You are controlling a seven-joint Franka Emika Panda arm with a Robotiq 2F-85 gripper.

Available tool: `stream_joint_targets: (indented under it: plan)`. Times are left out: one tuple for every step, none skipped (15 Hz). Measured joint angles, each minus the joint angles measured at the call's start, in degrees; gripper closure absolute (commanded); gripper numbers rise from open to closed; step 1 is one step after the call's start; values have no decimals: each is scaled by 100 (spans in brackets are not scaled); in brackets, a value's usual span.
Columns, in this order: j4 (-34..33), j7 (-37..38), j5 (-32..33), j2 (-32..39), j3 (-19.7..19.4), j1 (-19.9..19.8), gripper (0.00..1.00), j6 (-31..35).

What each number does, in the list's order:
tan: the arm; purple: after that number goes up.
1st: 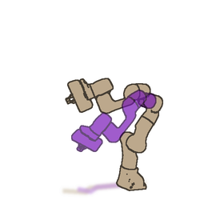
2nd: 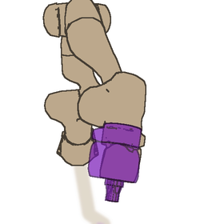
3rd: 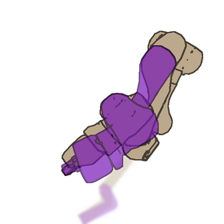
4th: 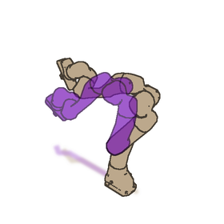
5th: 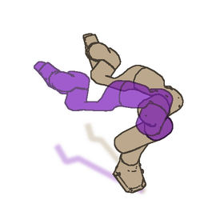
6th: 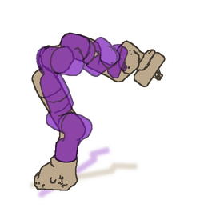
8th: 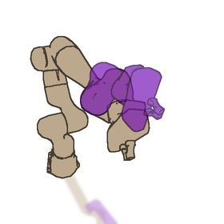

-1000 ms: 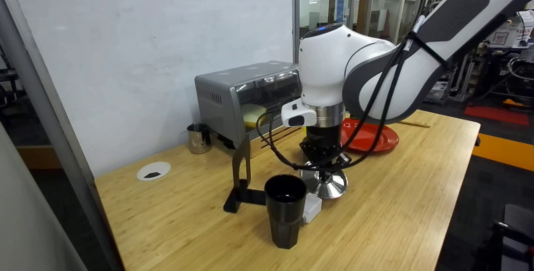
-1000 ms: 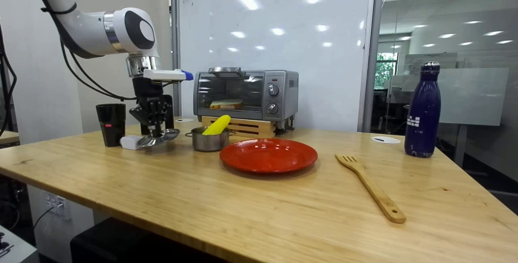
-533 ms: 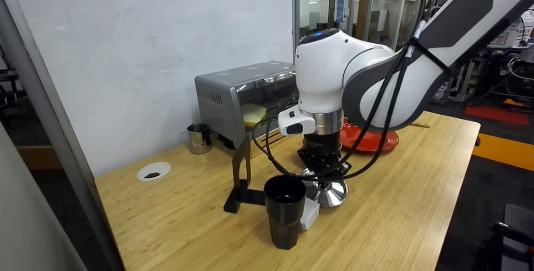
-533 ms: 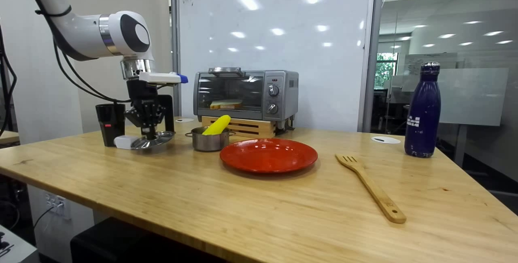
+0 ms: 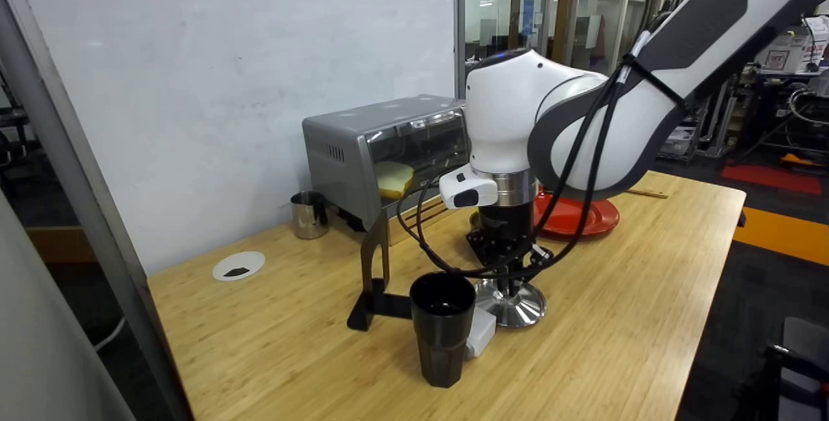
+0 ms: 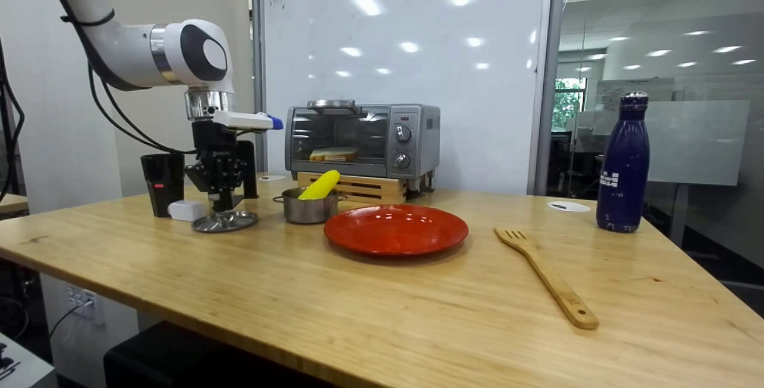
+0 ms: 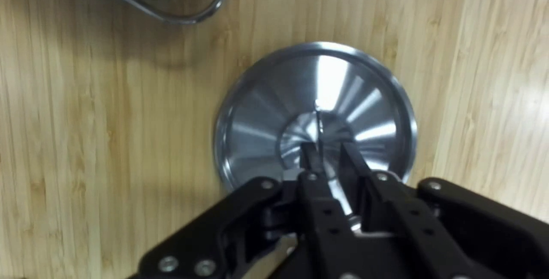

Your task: Move the silver lid from the right to the left side of the table

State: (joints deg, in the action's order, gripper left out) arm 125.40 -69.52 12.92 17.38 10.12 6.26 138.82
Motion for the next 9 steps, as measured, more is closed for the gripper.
stream_joint_targets:
  plan:
    - [1,-69,-54,-1,0,-32,42,-10]
    - [1,-120,-97,-2,0,-61,37,-28]
    - [1,-141,-111,-10,-2,-88,31,-54]
    - [1,-148,-124,-32,-3,-109,23,-111]
    - [1,-153,-143,-77,-3,-122,15,-227]
    - [1,-153,-189,-144,-2,-125,9,-366]
    - [3,-153,-239,-249,0,-123,2,-546]
    - [6,-144,-279,-385,1,-117,0,-747]
    - [12,-66,-324,-551,1,-108,0,-978]
